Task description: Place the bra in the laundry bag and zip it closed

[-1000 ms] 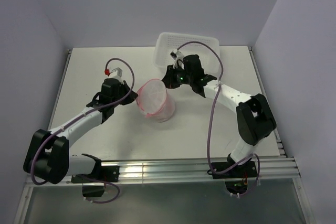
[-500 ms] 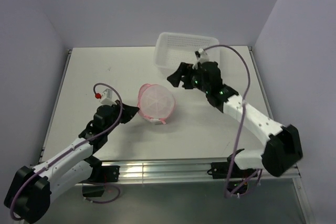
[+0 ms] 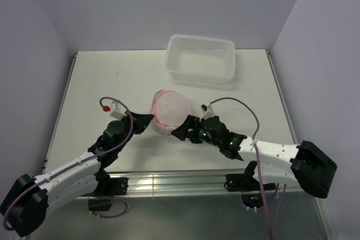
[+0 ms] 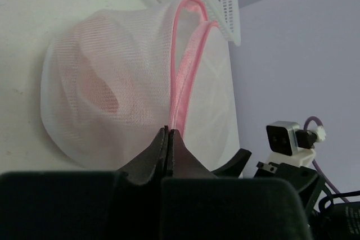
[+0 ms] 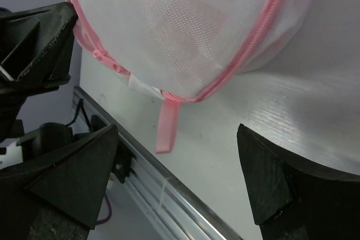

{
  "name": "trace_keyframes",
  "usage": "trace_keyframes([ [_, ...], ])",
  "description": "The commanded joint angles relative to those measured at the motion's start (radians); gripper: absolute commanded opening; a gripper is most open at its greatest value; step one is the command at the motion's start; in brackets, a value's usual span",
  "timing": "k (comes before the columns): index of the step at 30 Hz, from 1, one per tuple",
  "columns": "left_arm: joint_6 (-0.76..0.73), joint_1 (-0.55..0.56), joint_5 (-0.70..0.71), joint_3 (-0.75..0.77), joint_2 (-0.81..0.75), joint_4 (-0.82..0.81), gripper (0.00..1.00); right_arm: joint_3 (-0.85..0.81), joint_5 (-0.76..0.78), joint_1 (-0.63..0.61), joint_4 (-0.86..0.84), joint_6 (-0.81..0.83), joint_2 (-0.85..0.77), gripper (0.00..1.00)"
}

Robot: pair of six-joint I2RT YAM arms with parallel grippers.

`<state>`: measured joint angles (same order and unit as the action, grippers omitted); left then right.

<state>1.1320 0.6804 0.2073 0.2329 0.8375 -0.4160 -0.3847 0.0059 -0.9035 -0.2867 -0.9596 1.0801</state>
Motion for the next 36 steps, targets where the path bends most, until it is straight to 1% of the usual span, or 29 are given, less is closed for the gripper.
trace_keyframes([
  [1, 0.025, 0.027, 0.018, -0.001, 0.006, -0.09, 0.0, -0.031, -0.001, -0.011, -0.218, -0.1, 0.056, 0.94],
  [5, 0.029, 0.045, 0.021, -0.012, 0.0, -0.101, 0.0, -0.063, 0.029, -0.011, -0.305, -0.114, 0.147, 0.94],
  [6, 0.031, 0.047, 0.018, -0.017, -0.003, -0.095, 0.0, -0.086, 0.043, -0.009, -0.304, -0.104, 0.179, 0.92],
  [7, 0.032, 0.048, 0.015, -0.02, -0.008, -0.09, 0.0, -0.097, 0.046, 0.008, -0.304, -0.091, 0.19, 0.82],
  [9, 0.038, 0.053, 0.011, -0.035, -0.026, -0.075, 0.0, -0.117, 0.107, 0.018, -0.304, -0.05, 0.196, 0.71],
  [12, 0.057, 0.059, 0.006, -0.066, -0.046, -0.072, 0.0, -0.161, 0.121, 0.063, -0.287, 0.013, 0.211, 0.64],
  [13, 0.057, 0.062, 0.004, -0.07, -0.049, -0.066, 0.0, -0.175, 0.124, 0.07, -0.278, 0.036, 0.216, 0.57],
  [15, 0.061, 0.067, 0.004, -0.084, -0.048, -0.06, 0.0, -0.222, 0.147, 0.08, -0.22, 0.103, 0.228, 0.52],
  [16, 0.066, 0.07, 0.004, -0.089, -0.046, -0.055, 0.0, -0.233, 0.149, 0.083, -0.21, 0.129, 0.231, 0.43],
  [17, 0.071, 0.07, 0.0, -0.092, -0.044, -0.053, 0.01, -0.246, 0.135, 0.098, -0.18, 0.149, 0.247, 0.43],
  [18, 0.072, 0.07, -0.006, -0.093, -0.034, -0.055, 0.05, -0.273, 0.112, 0.106, -0.157, 0.171, 0.253, 0.46],
  [20, 0.065, 0.071, -0.028, -0.081, -0.012, -0.066, 0.12, -0.278, 0.086, 0.124, -0.129, 0.182, 0.265, 0.58],
  [21, 0.061, 0.074, -0.031, -0.078, -0.006, -0.066, 0.16, -0.273, 0.057, 0.126, -0.121, 0.179, 0.264, 0.67],
  [23, 0.055, 0.077, -0.026, -0.072, 0.0, -0.069, 0.15, -0.247, 0.043, 0.126, -0.121, 0.162, 0.242, 0.74],
  [24, 0.055, 0.082, -0.022, -0.07, -0.001, -0.069, 0.15, -0.212, 0.025, 0.126, -0.126, 0.138, 0.232, 0.79],
  [25, 0.054, 0.082, -0.017, -0.07, -0.002, -0.07, 0.14, -0.197, 0.0, 0.126, -0.123, 0.125, 0.221, 0.8],
  [27, 0.054, 0.085, -0.008, -0.073, -0.009, -0.078, 0.12, -0.146, -0.001, 0.118, -0.129, 0.089, 0.181, 0.84],
  [30, 0.055, 0.091, 0.009, -0.076, -0.014, -0.084, 0.09, -0.091, -0.032, 0.109, -0.132, 0.026, 0.136, 0.84],
  [32, 0.061, 0.096, 0.011, -0.081, -0.005, -0.098, 0.09, -0.047, -0.024, 0.094, -0.17, -0.036, 0.115, 0.83],
  [34, 0.068, 0.103, 0.009, -0.081, 0.009, -0.121, 0.07, -0.025, -0.02, 0.091, -0.209, -0.059, 0.11, 0.81],
  [36, 0.074, 0.114, 0.006, -0.084, 0.032, -0.136, 0.06, -0.028, -0.009, 0.091, -0.209, -0.057, 0.118, 0.81],
])
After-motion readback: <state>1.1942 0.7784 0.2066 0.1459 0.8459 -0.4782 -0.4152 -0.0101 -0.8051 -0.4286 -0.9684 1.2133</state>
